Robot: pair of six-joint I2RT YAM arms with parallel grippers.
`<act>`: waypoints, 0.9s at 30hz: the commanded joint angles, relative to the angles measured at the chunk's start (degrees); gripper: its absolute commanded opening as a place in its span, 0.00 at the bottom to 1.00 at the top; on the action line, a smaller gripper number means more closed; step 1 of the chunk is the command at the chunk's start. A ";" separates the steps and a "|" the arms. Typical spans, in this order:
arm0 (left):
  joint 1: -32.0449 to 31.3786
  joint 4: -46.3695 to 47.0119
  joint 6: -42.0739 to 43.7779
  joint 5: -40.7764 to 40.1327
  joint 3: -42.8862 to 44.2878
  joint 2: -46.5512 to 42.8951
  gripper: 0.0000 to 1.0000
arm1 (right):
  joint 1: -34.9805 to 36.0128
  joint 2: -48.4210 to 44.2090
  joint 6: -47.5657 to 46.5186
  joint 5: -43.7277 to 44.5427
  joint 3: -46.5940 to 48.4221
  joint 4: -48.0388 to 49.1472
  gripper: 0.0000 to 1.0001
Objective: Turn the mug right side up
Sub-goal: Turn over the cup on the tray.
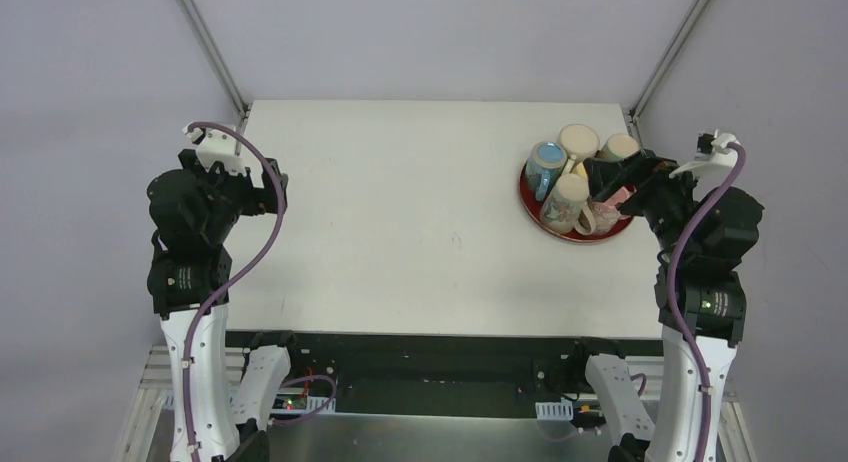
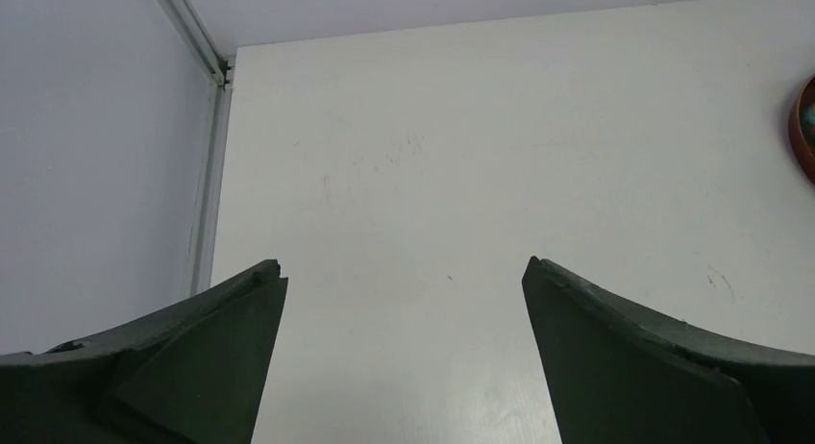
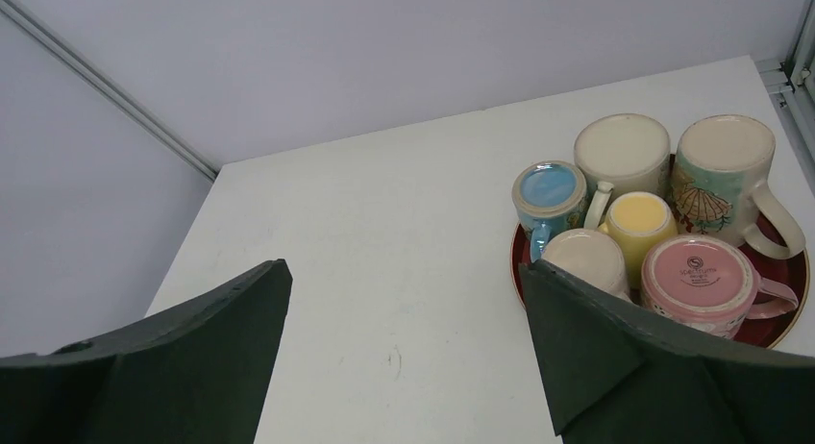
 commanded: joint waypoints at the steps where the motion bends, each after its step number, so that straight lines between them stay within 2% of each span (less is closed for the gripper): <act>1: 0.88 2.27 -1.51 2.16 1.43 -0.08 1.00 | -0.24 0.12 1.16 -1.84 1.32 2.74 0.99; 17: 1.17 2.29 -1.25 3.25 0.49 -0.81 1.00 | -0.41 -0.39 0.42 -3.25 1.28 2.99 0.99; 27: 1.15 2.25 1.17 6.85 0.15 -0.44 1.00 | -0.52 0.50 -9.19 -11.96 -1.41 3.76 0.99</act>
